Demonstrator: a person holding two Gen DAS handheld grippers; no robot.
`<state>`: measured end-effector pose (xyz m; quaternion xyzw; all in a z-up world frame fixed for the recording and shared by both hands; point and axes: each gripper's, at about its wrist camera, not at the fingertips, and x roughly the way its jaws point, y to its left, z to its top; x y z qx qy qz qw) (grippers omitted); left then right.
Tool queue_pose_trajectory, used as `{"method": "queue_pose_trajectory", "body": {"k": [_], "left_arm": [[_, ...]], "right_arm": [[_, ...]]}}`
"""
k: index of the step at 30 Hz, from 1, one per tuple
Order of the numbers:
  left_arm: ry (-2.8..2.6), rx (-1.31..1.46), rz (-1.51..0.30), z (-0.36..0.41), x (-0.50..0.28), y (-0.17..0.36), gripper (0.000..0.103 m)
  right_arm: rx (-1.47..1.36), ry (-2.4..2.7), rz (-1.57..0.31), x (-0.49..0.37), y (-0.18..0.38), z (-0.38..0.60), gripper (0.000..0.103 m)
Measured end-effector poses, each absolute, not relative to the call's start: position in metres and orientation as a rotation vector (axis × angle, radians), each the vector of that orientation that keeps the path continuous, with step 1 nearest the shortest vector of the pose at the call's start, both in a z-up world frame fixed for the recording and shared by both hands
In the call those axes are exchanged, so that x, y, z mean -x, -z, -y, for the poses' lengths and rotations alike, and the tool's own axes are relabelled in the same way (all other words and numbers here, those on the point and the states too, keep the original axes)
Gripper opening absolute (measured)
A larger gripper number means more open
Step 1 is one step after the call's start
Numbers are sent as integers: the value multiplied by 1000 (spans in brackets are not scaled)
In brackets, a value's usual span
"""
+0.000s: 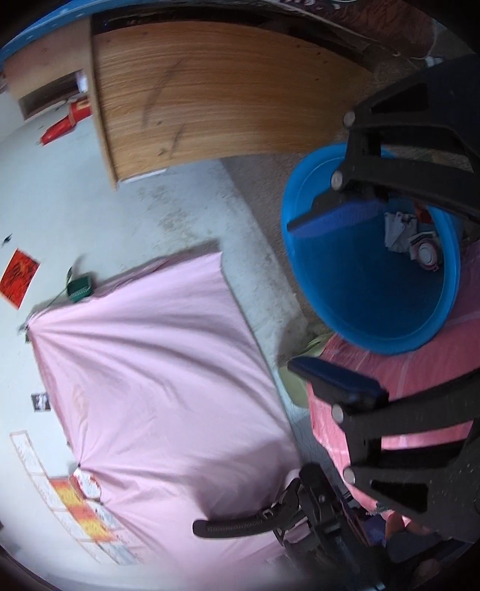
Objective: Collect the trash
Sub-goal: 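Move both open tools back over the table toward the remaining trash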
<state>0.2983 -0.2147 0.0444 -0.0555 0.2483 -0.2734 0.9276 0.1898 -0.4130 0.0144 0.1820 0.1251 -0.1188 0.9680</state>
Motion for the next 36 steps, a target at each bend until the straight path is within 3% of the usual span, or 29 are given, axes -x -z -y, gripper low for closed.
{"method": "queue_pose_trajectory", "body": {"k": [2, 4, 18, 36], "left_arm": [[510, 114, -446, 194, -285, -51, 99], [474, 118, -387, 176, -272, -56, 101], [193, 154, -284, 62, -211, -51, 101], [83, 150, -383, 5, -214, -8, 101]], "right_arm": [[-343, 207, -214, -187, -23, 403, 95], [-326, 169, -185, -186, -30, 392, 103], [-11, -111, -38, -170, -57, 280, 103], [8, -225, -243, -200, -31, 237, 103]]}}
